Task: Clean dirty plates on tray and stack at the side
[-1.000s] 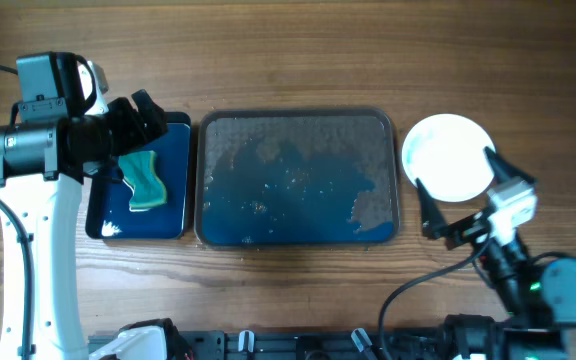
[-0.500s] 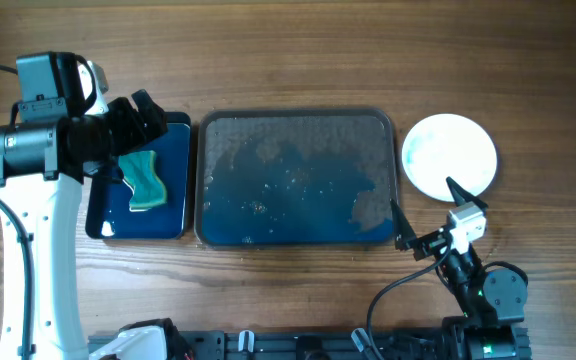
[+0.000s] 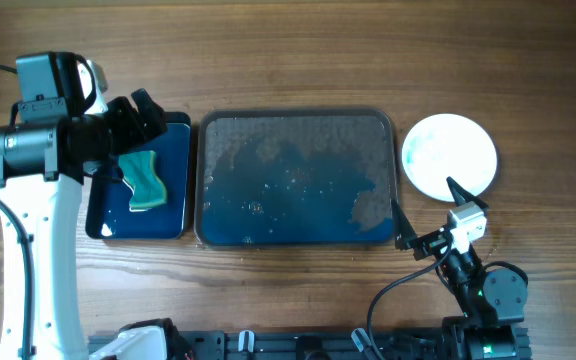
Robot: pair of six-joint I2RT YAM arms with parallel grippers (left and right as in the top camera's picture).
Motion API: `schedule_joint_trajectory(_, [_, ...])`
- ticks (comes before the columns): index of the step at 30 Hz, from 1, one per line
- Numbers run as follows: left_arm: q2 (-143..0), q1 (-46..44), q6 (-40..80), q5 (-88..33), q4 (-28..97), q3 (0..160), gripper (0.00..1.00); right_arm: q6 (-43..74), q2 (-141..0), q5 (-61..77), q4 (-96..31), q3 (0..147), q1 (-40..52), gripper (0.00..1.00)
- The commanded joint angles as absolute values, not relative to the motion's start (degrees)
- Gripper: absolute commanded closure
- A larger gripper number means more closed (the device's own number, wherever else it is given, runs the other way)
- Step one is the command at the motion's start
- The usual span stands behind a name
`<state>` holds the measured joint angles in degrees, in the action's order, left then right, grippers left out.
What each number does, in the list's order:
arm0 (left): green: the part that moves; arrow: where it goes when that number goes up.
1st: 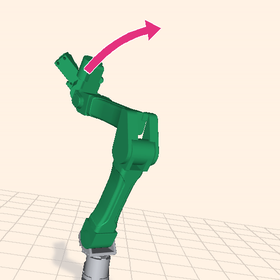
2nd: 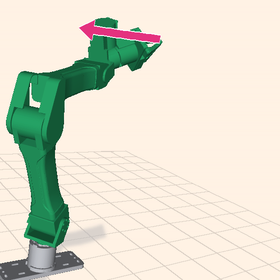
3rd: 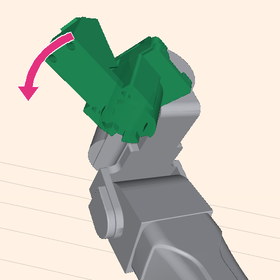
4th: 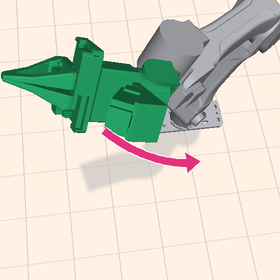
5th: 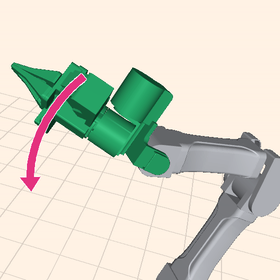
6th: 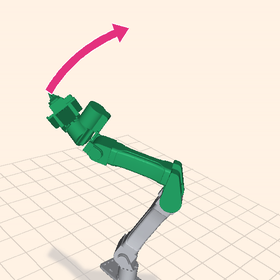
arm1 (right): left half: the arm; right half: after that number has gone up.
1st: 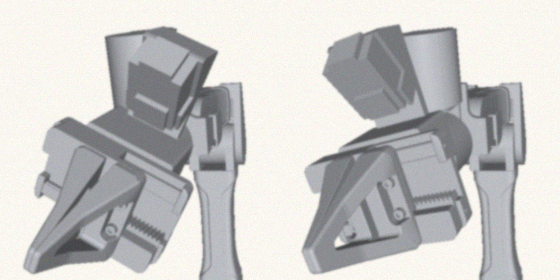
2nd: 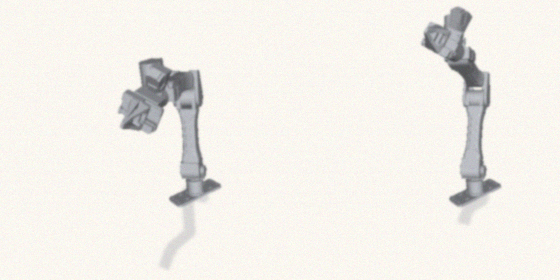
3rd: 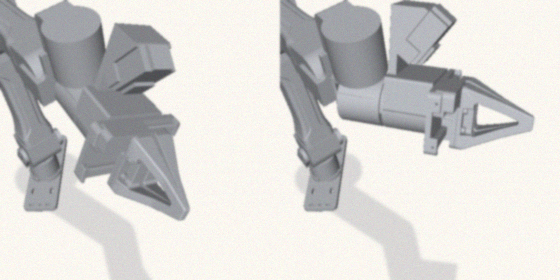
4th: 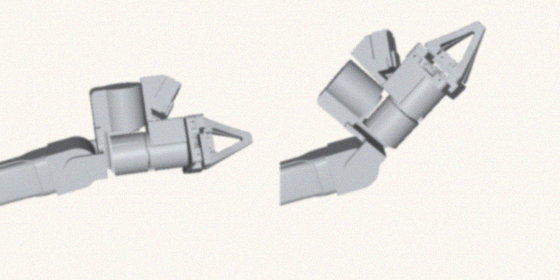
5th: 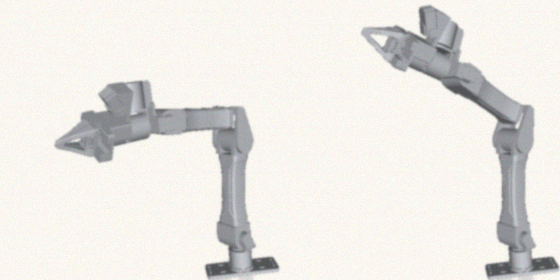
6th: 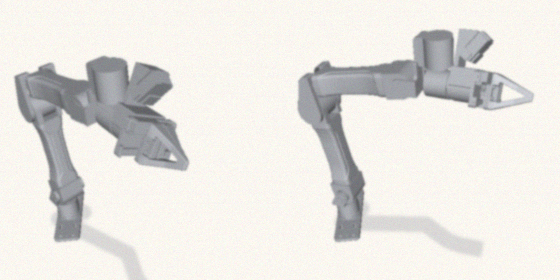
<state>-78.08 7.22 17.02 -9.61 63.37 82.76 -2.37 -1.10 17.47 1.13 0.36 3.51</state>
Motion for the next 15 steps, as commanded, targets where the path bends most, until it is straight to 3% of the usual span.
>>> schedule_joint_trajectory(1, [-69.8, 6.0, 17.1, -8.5, 54.9, 77.4, 0.0, -1.3, -0.3, 16.3, 1.3, 0.3, 3.7, 0.0])
schedule_joint_trajectory(9, [-33.9, 4.3, 16.6, -9.1, 12.6, 31.5, 0.0, -1.4, -0.3, 16.3, 1.3, 0.3, 3.7, 0.0])
schedule_joint_trajectory(15, [-13.6, 4.3, 16.7, -8.2, -0.5, 8.3, 0.0, -1.3, -0.3, 16.3, 1.3, 0.3, 3.7, 0.0])
